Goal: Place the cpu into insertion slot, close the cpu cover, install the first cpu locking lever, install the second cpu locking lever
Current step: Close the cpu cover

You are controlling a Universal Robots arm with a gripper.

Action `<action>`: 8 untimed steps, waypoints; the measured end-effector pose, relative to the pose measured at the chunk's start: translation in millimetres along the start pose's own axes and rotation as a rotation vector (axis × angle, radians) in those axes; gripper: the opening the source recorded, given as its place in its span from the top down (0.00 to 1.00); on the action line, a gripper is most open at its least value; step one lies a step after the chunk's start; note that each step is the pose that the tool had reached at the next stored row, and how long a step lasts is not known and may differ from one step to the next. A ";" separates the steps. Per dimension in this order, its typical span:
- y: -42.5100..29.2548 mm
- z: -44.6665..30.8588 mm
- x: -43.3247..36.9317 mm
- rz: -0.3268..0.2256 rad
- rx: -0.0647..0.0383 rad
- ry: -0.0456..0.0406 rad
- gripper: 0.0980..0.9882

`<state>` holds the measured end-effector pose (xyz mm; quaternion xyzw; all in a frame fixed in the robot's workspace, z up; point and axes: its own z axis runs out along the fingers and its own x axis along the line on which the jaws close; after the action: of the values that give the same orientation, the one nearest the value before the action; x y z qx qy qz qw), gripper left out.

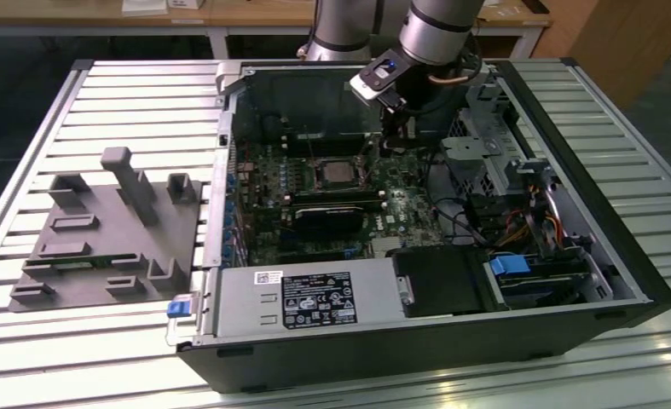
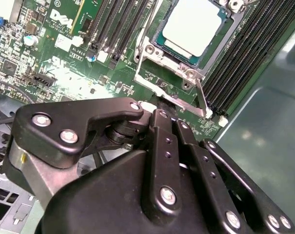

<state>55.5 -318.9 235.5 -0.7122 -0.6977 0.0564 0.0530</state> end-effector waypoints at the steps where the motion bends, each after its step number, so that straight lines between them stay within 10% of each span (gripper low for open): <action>1: -0.8 0.2 0.0 0.000 0.000 0.0002 1.00; 8: -16.6 3.3 0.5 0.000 -0.002 -0.0001 1.00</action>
<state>38.6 -318.1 234.7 -0.7122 -0.6978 0.0556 0.0521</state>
